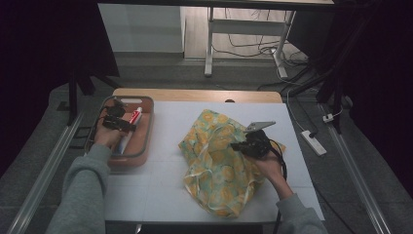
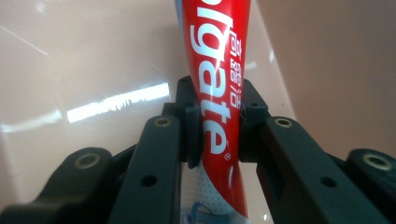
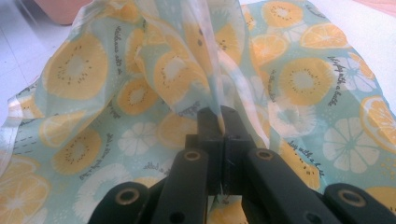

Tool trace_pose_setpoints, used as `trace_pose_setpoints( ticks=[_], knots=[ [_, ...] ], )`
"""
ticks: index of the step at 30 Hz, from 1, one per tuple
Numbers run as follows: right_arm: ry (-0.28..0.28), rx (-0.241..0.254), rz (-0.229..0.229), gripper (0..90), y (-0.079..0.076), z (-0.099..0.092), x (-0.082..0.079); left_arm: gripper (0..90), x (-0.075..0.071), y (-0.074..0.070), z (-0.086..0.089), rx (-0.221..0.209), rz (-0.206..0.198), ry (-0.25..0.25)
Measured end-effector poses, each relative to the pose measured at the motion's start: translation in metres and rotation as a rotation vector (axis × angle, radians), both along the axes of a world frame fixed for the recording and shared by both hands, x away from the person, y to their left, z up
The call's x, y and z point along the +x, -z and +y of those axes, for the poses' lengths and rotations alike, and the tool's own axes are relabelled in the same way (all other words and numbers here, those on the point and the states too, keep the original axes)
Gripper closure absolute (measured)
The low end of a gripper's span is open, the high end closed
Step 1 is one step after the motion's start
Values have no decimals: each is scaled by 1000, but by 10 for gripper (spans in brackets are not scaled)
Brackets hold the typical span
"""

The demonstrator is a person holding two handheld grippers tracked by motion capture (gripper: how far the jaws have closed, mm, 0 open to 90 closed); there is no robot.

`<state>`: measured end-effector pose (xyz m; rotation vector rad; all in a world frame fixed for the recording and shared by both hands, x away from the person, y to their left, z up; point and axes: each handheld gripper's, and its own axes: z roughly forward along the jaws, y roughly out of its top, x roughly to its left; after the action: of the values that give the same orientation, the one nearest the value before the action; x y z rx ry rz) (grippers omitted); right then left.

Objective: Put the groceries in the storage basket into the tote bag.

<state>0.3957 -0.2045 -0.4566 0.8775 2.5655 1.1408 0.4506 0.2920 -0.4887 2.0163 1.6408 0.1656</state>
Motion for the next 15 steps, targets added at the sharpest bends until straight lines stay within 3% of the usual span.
trace_pose_setpoints(
  ticks=[4,8,12,15],
  knots=[
    [-1,1,-9,888,-1,0,0,749,-16,-26,7,-73,-129,21],
    [1,5,-12,888,-2,0,0,750,-33,-56,5,-105,-244,55],
    [1,8,-19,888,-3,0,-1,750,-49,-84,-6,-131,-345,121],
    [-1,8,-22,888,-3,0,0,750,-59,-100,-20,-165,-397,184]
  ],
)
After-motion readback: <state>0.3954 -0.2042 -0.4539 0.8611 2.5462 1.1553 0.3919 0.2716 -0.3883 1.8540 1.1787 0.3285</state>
